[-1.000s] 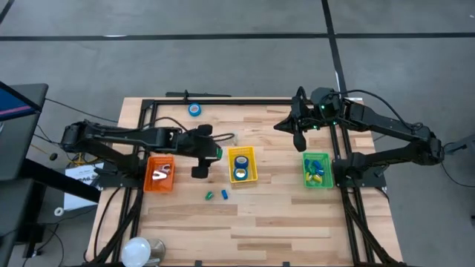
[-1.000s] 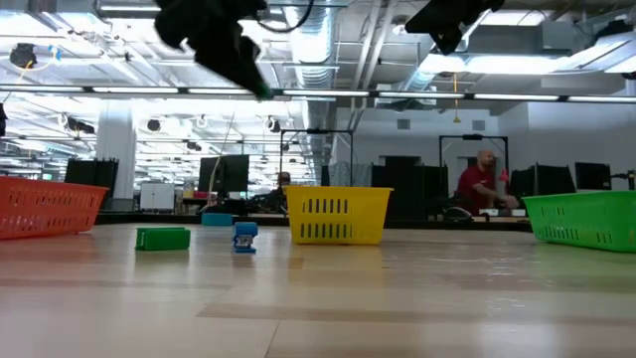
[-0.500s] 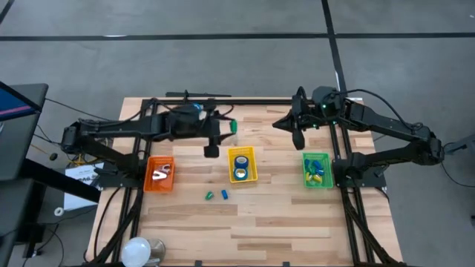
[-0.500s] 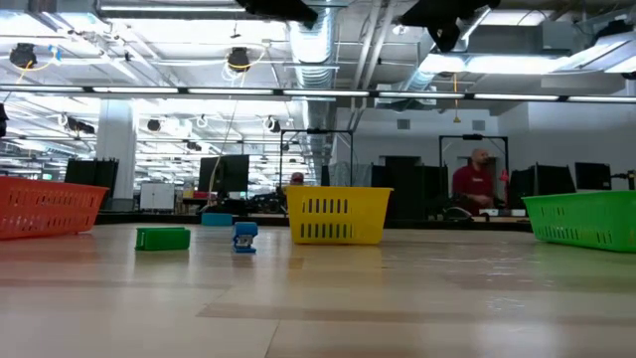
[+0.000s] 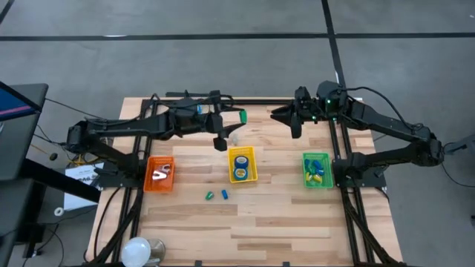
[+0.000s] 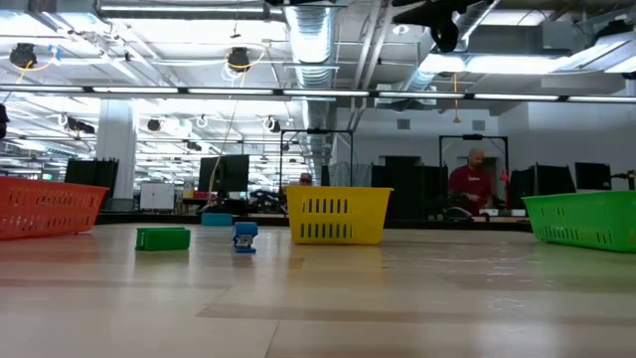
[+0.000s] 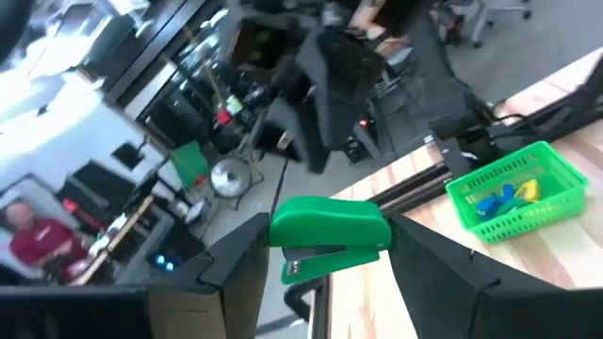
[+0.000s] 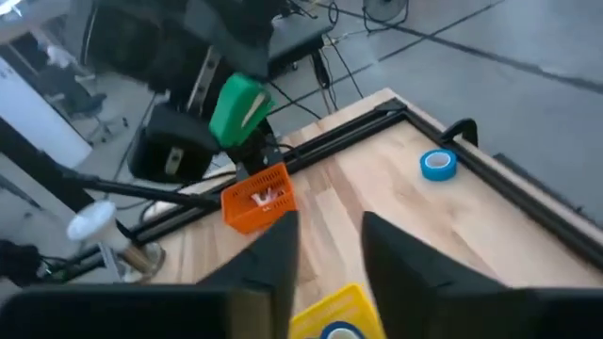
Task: Pick and place Stapler, Stapler remover, tape
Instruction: Put the green stapler into the green basket
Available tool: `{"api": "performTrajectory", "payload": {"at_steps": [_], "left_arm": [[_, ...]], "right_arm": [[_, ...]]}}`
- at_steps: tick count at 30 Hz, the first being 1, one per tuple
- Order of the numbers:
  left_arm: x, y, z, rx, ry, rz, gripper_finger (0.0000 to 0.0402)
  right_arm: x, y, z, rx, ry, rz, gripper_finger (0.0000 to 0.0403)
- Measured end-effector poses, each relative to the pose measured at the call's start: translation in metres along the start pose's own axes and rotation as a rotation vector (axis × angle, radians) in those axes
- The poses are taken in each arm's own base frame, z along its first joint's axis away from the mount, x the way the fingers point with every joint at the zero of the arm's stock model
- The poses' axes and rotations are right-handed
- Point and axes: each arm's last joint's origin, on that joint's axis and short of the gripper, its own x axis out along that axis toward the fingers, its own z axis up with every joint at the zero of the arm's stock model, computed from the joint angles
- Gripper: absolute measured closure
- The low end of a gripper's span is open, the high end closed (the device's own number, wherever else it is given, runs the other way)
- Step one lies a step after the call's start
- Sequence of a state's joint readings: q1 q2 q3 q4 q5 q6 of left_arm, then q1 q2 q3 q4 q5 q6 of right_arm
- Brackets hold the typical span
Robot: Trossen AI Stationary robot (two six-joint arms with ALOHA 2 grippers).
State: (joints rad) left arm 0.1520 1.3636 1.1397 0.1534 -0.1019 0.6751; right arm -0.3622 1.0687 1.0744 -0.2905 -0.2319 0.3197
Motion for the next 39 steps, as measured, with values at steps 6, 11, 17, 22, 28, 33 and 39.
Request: {"api": "performTrajectory", "payload": {"at_steps": [6,11,17,22,28,33,39], "left_arm": [[0.017,-0.009,-0.006,0.058,-0.054,-0.026,0.0204],[0.028,-0.015,-0.010,0.058,-0.088,-0.043,0.0204],[0.032,-0.018,-0.012,0.059,-0.090,-0.050,0.0204],[0.032,-0.018,-0.012,0.058,-0.092,-0.048,0.0204],[0.032,-0.017,-0.012,0.059,-0.094,-0.046,0.0204],[0.032,-0.017,-0.012,0.058,-0.094,-0.040,0.0204],[0.032,-0.017,-0.011,0.058,-0.097,-0.033,0.0204]], "right_arm": [[0.009,-0.001,-0.003,0.155,0.038,0.041,0.0190],[0.030,-0.003,-0.004,0.264,0.090,0.174,0.0121],[0.057,-0.004,-0.003,0.321,0.083,0.307,0.0075],[0.067,-0.006,0.000,0.317,0.033,0.332,0.0060],[0.072,-0.004,0.002,0.308,-0.003,0.366,0.0069],[0.072,-0.004,0.002,0.304,-0.002,0.366,0.0090],[0.071,-0.003,0.002,0.299,0.006,0.380,0.0120]]}}
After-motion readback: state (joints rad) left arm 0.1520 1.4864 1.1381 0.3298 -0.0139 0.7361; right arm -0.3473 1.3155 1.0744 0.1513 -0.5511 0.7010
